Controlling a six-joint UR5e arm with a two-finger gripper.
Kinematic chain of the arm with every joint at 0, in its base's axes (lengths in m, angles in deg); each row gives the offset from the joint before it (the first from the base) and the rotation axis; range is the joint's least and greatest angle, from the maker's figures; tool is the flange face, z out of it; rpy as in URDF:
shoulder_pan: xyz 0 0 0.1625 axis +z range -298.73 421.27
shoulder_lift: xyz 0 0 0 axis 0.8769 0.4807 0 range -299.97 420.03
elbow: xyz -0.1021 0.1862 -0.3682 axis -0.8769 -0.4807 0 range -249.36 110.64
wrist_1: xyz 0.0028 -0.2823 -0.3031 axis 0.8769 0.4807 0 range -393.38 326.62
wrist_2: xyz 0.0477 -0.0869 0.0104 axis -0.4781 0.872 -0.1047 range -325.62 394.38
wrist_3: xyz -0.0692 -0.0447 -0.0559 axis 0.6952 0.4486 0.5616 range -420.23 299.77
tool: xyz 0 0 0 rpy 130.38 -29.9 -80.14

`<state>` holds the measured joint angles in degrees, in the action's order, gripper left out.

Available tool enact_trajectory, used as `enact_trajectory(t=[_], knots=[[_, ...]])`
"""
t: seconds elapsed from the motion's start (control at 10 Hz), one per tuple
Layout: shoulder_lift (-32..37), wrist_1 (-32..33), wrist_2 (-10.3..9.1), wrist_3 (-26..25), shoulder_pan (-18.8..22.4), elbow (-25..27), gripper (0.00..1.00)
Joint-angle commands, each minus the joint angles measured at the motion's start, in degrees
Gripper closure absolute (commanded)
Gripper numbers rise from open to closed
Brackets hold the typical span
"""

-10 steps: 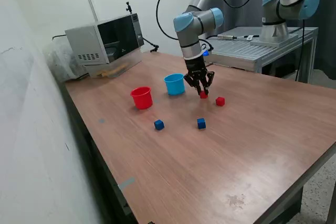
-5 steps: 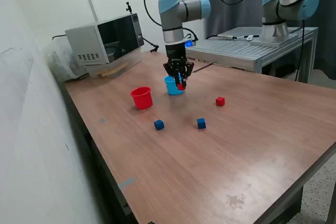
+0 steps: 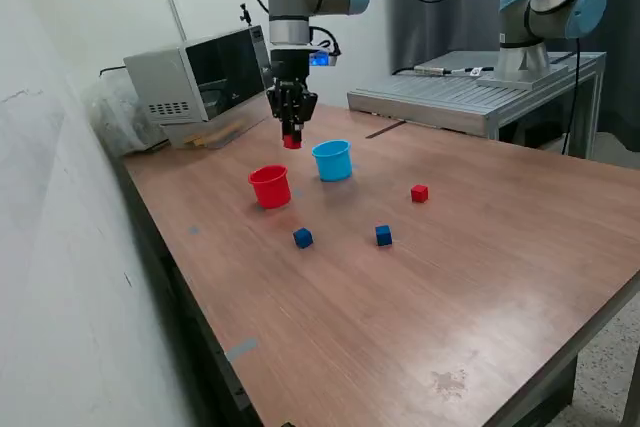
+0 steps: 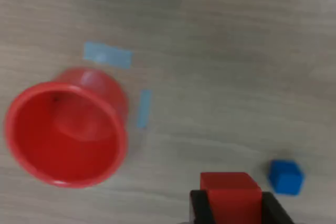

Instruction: Place red objects in the red bin, and blue objects in the blue bin.

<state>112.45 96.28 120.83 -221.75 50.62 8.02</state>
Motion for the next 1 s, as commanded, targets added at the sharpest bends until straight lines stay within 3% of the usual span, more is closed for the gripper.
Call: enact_trajectory(t=[0.0, 0.1, 0.6, 0.7, 0.8, 0.9], knots=[[-4.1, 0.0, 0.3, -1.4, -3.3, -4.4, 1.0], [-6.2, -0.1, 0.48, -1.6, -5.0, -6.4, 1.0], [-10.3, -0.1, 0.92, -1.8, -5.8, -8.3, 1.0], [-10.3, -0.1, 1.62, -1.8, -6.0, -8.3, 0.0], [-10.4, -0.1, 3.19, -1.8, -6.4, -8.6, 0.0], [-10.3, -0.2, 3.47, -1.8, -6.7, -8.6, 0.0]])
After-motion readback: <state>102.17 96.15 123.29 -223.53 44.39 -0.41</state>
